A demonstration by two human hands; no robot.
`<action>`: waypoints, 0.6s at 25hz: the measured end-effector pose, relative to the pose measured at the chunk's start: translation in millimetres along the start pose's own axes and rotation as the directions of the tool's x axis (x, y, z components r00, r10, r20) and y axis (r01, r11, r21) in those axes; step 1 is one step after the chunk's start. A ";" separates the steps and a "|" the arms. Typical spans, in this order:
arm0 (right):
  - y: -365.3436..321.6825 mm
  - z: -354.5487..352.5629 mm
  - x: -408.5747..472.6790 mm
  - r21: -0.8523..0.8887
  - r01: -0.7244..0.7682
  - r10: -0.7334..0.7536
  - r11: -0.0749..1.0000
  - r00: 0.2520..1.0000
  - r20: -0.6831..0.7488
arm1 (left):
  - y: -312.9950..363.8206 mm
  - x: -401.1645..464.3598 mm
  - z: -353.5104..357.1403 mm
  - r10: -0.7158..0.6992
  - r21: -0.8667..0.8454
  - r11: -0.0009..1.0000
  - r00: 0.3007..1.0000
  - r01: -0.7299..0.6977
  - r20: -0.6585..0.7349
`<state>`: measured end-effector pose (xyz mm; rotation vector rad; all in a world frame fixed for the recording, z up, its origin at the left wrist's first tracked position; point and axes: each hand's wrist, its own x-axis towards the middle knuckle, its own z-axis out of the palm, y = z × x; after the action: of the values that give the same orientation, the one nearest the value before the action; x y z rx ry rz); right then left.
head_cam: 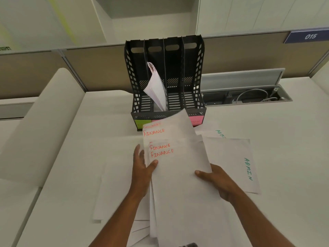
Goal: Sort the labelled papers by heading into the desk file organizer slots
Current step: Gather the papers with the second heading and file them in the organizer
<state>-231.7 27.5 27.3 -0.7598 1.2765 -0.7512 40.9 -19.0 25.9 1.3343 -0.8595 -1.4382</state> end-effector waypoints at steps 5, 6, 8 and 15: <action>-9.1 22.0 -12.3 -0.110 0.137 -0.159 0.984 0.961 -0.227 | 10.0 -19.9 3.4 -0.113 -0.090 0.989 0.989 0.121 0.091; -19.1 25.8 -15.5 -0.173 0.187 -0.226 0.967 0.944 -0.239 | 19.7 -25.5 8.2 -0.080 -0.040 0.996 0.993 0.084 0.086; -47.3 34.6 -24.7 -0.267 0.284 -0.353 0.921 0.899 -0.259 | 48.8 -38.0 21.2 0.087 0.041 0.995 0.996 -0.088 0.037; -115.5 61.7 -51.2 -0.342 0.712 -0.789 0.613 0.529 -0.313 | 139.1 -67.8 35.4 0.608 0.083 0.791 0.794 -0.606 0.007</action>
<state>-185.3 11.3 159.1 -1.3948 1.4070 -1.6220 27.3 0.9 182.8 0.9868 -1.2112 -0.8819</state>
